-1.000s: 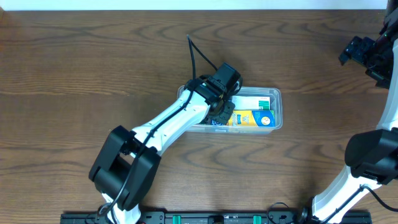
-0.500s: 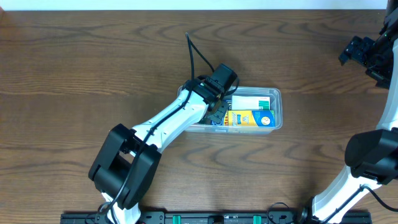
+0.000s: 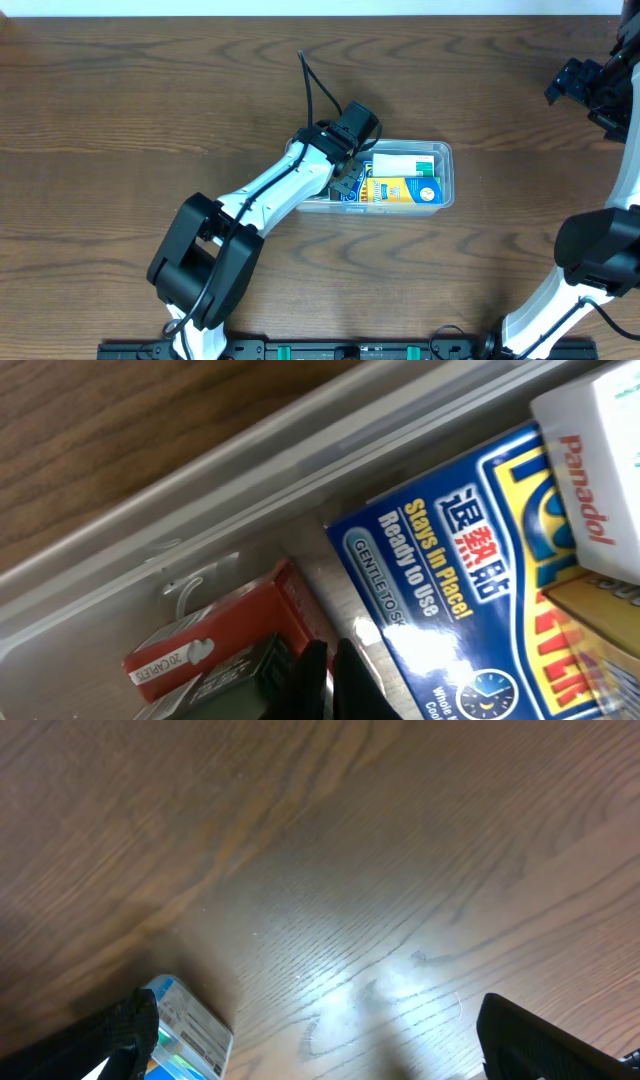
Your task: Pack container
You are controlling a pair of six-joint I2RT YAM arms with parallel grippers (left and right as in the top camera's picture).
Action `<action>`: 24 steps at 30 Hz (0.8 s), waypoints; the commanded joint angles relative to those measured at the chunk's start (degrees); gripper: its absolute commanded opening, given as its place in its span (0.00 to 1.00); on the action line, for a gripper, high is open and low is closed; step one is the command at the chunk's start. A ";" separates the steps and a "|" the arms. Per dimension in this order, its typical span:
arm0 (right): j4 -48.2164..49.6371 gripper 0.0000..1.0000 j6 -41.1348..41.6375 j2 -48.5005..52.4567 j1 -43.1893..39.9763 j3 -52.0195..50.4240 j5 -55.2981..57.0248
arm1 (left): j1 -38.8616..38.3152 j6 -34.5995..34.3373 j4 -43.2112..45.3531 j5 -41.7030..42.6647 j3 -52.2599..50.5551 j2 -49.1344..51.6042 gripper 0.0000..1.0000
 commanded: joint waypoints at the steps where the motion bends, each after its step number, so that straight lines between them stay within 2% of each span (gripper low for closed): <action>1: -0.04 0.99 -0.59 0.20 -0.44 0.74 0.79 | 0.26 1.38 0.20 -2.58 -0.44 0.87 0.06; 10: -0.04 0.99 -0.59 0.20 -0.44 0.74 0.79 | -0.20 1.33 -2.45 -2.38 2.25 -0.66 0.05; 16: -0.04 0.99 -0.59 0.20 -0.44 0.74 0.79 | -2.05 1.29 -9.18 -2.38 7.58 -8.26 0.06; 19: -0.04 0.99 -0.59 0.20 -0.44 0.76 0.79 | -2.43 -0.85 -12.52 -2.38 9.79 -14.56 0.08; 21: -0.04 0.99 -0.61 0.20 -0.44 0.74 0.79 | -2.36 -2.89 -13.70 -2.40 10.03 -19.47 0.15; 24: -0.04 0.99 -0.59 0.20 -0.44 0.74 0.79 | -2.32 -3.21 -14.95 -2.71 10.03 -26.43 0.48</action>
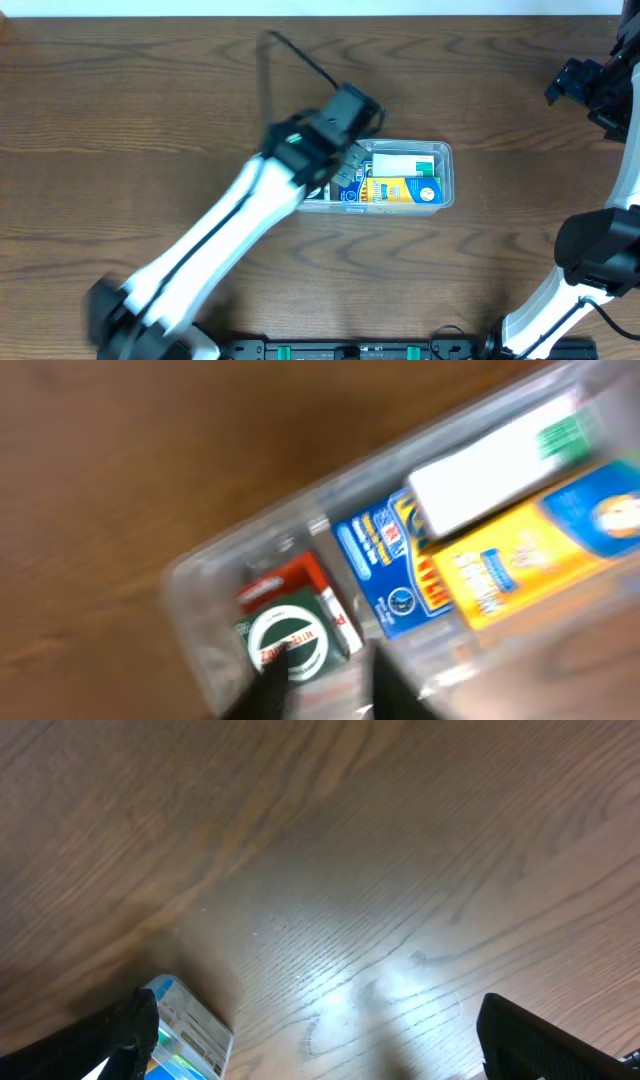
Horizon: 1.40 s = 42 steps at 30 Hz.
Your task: Pack container
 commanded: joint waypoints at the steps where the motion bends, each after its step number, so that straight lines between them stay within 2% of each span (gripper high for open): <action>1: -0.04 0.99 -0.61 0.20 -0.44 0.74 0.79 | 0.20 -1.86 -1.64 -0.98 1.09 -8.09 0.64; 2: -0.04 0.99 -0.61 0.20 -0.44 0.74 0.79 | 0.20 -1.86 -2.25 -1.01 1.09 -10.67 0.73; 3: -0.04 0.99 -0.59 0.20 -0.44 0.74 0.79 | 0.20 -1.86 -2.78 -1.01 1.07 -12.55 0.98; 15: -0.04 0.99 -0.61 0.20 -0.44 0.76 0.79 | 0.17 -1.92 -14.29 -2.91 1.07 -39.06 0.98; 18: -0.04 0.99 -0.59 0.20 -0.44 0.74 0.79 | 0.17 -2.34 -21.44 0.04 1.05 -43.06 0.98; 21: -0.04 0.99 -0.61 0.20 -0.44 0.74 0.79 | 0.17 -6.95 -29.07 0.15 0.48 -45.51 0.98; 25: -0.04 0.99 -0.59 0.20 -0.44 0.74 0.79 | 0.20 -9.16 -30.82 -0.74 -3.67 -47.34 0.98; 28: -0.04 0.99 -0.61 0.20 -0.44 0.74 0.79 | 0.55 -9.42 -25.92 -2.62 -9.01 -48.09 0.98; 30: -0.04 0.99 -0.61 0.20 -0.44 0.74 0.79 | 2.97 -9.42 -19.58 -3.34 -13.94 -49.88 0.98; 42: -0.04 0.99 -0.61 0.20 -0.44 0.74 0.79 | 19.98 -5.29 31.26 -3.48 -55.76 -70.77 0.98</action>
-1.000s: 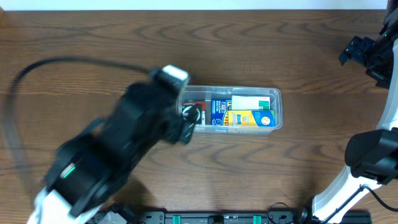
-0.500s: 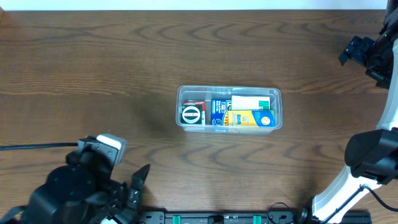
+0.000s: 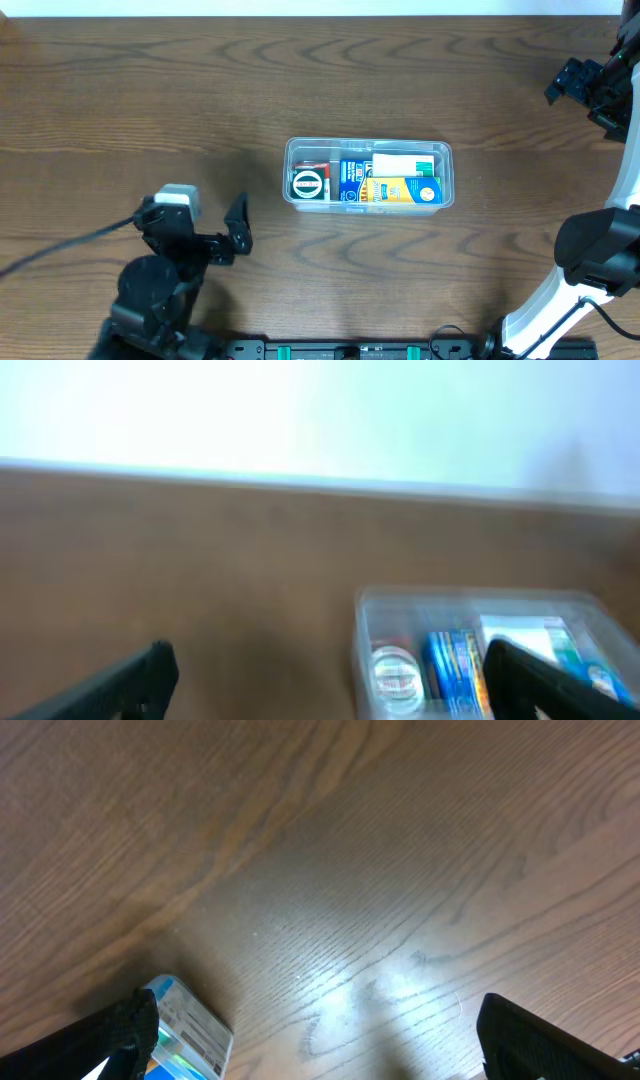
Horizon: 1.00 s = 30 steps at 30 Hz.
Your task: Pack container
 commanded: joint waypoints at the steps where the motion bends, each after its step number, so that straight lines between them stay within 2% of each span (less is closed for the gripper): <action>1: -0.07 0.99 -0.59 0.20 -0.44 0.72 0.81 | 3.61 1.31 8.98 -0.57 -9.42 -5.22 0.98; 6: -0.07 0.99 -0.59 0.20 -0.44 0.72 0.81 | 7.34 1.31 20.72 -0.44 -20.15 -10.91 0.98; 9: -0.09 0.99 -0.59 0.20 -0.44 0.72 0.81 | 9.51 1.29 24.13 -0.39 -24.20 -13.46 0.98; 19: -0.07 0.99 -0.59 0.20 -0.44 0.72 0.81 | 17.81 1.33 27.32 4.13 -32.59 -22.58 0.98; 30: -0.07 0.99 -0.59 0.20 -0.44 0.72 0.81 | 22.21 1.99 27.65 5.68 -37.11 -22.53 0.98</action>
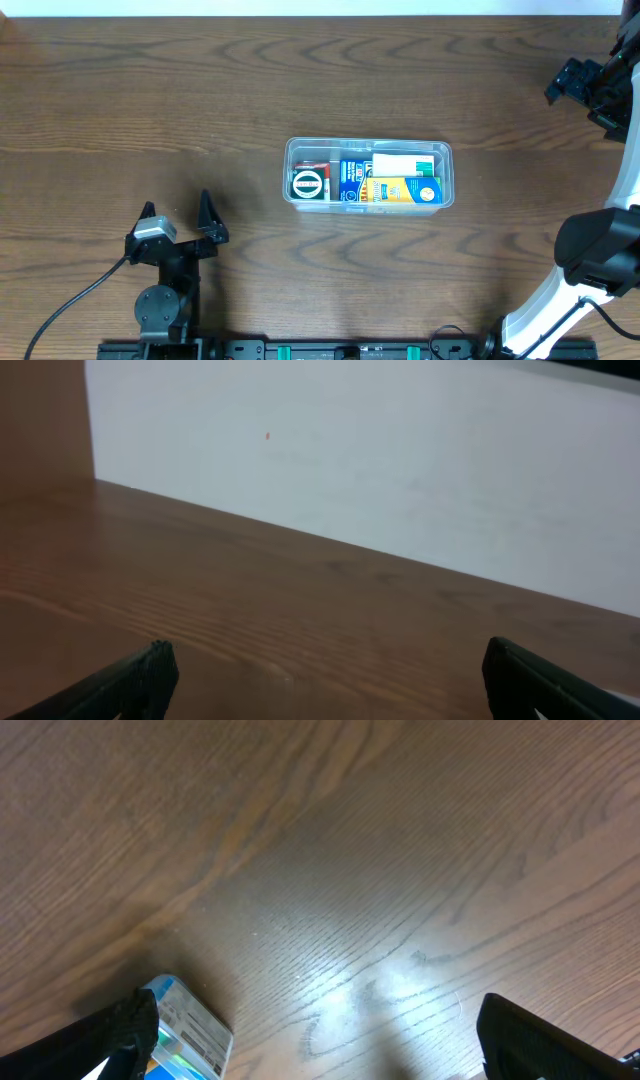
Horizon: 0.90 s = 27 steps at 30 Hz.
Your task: Pack container
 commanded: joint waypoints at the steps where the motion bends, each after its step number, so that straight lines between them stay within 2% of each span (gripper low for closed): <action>1: -0.04 0.99 -0.59 0.20 -0.44 0.72 0.79 | 0.50 0.81 -0.09 1.16 -2.67 -0.52 0.98; 6: -0.04 0.99 -0.59 0.20 -0.44 0.72 0.79 | 0.61 1.81 -6.49 1.20 -2.58 -0.52 0.98; 9: -0.04 0.99 -0.59 0.20 -0.44 0.72 0.79 | 0.61 4.20 -6.67 1.88 -2.58 -0.52 0.98; 27: -0.04 0.99 -0.61 0.20 -0.44 0.72 0.79 | 0.61 4.24 -6.49 2.27 -2.58 -0.35 0.98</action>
